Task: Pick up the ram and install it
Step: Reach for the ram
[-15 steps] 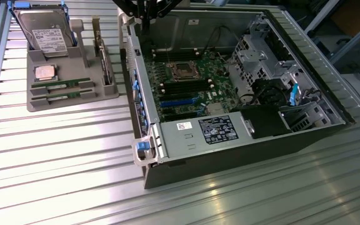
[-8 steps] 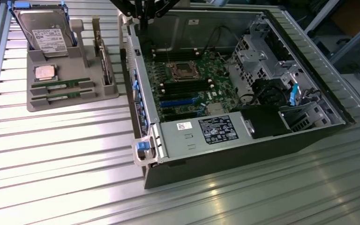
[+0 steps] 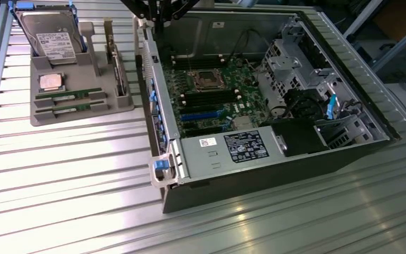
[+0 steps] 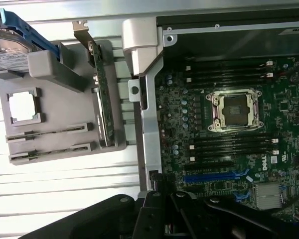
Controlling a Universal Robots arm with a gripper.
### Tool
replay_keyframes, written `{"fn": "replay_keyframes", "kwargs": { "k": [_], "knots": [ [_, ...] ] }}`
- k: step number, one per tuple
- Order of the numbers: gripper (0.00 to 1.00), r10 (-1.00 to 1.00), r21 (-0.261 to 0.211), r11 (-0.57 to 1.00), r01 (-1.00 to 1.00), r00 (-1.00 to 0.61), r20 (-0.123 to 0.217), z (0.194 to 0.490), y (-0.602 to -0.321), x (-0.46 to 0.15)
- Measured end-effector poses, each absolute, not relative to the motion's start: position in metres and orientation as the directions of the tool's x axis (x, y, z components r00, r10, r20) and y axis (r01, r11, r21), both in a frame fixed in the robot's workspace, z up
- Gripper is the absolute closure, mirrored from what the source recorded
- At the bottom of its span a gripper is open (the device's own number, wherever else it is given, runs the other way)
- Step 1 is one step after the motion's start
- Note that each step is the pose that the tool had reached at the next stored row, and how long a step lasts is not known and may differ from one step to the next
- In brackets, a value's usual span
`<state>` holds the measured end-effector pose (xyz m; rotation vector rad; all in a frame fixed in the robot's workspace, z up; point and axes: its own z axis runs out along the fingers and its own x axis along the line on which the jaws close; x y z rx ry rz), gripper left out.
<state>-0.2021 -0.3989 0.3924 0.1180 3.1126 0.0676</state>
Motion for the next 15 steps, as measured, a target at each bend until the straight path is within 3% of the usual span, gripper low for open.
{"fn": "replay_keyframes", "kwargs": {
  "k": [15],
  "knots": [
    [0.89, 0.076, 0.044, 0.996, 0.075, -0.997, -0.024, 0.3923, -0.3989, -0.2118]
  ]
}}
